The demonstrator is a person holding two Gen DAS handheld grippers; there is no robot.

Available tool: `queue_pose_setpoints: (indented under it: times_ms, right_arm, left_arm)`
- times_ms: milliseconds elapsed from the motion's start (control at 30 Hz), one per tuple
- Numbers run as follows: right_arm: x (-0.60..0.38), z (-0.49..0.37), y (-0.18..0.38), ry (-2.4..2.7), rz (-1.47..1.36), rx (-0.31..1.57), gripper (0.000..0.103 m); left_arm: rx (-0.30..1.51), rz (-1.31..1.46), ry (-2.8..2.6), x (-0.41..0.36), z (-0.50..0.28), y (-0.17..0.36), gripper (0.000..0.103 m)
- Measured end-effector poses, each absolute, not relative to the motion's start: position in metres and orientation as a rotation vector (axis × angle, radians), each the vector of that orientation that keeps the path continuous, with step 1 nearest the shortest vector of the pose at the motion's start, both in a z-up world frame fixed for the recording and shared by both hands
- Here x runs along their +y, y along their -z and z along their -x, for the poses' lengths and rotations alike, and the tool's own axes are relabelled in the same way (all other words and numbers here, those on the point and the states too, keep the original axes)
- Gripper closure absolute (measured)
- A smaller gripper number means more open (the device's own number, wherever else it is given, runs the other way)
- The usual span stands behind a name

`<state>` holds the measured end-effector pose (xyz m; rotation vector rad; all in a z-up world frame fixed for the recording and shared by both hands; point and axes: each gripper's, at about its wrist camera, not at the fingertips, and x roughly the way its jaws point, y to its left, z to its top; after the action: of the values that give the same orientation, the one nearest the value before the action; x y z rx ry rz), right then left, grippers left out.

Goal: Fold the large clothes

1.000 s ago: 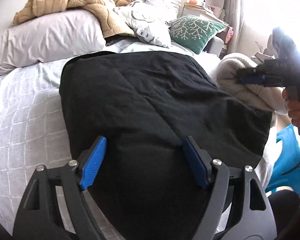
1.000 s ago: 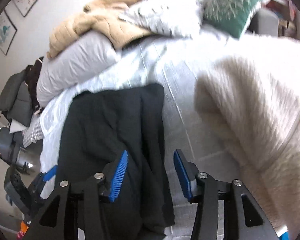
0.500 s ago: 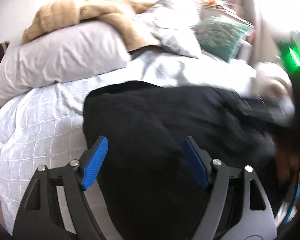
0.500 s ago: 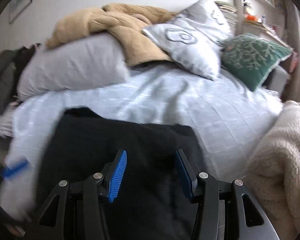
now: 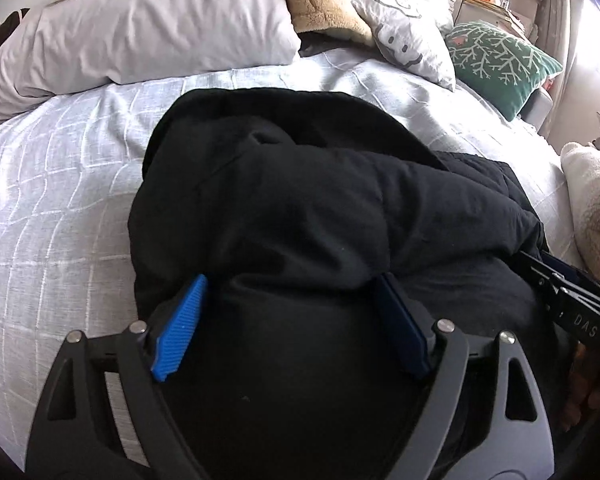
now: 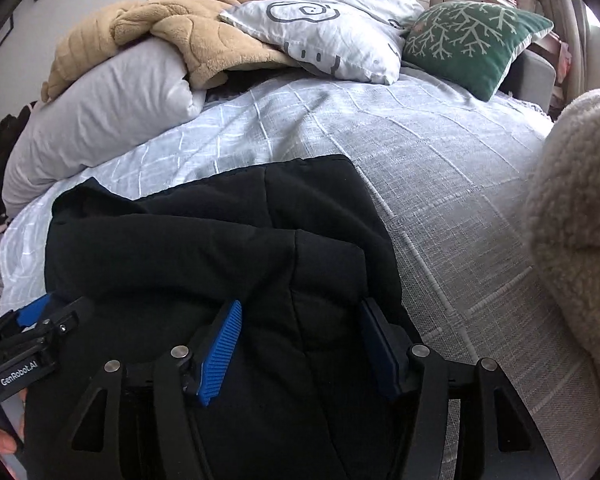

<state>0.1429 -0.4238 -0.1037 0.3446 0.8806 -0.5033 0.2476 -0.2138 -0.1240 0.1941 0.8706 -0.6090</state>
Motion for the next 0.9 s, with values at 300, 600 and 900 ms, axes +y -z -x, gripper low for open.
queue_pose_setpoints:
  times_ms: [300,600,900]
  right_arm:
    - [-0.403,-0.131,0.063,0.468,-0.281,0.896,0.036]
    - [-0.381,-0.089,0.025,0.3,-0.25,0.937,0.025]
    - [-0.453,-0.054,0.058,0.117,-0.678,1.117,0.02]
  left_arm:
    - [0.856,-0.089,0.683,-0.174,-0.201,0.073,0.019]
    - [0.937,-0.187,0.758,-0.144,-0.135,0.065,0.017]
    - [1.323,0.179,0.794,-0.11,-0.197,0.108,0.006]
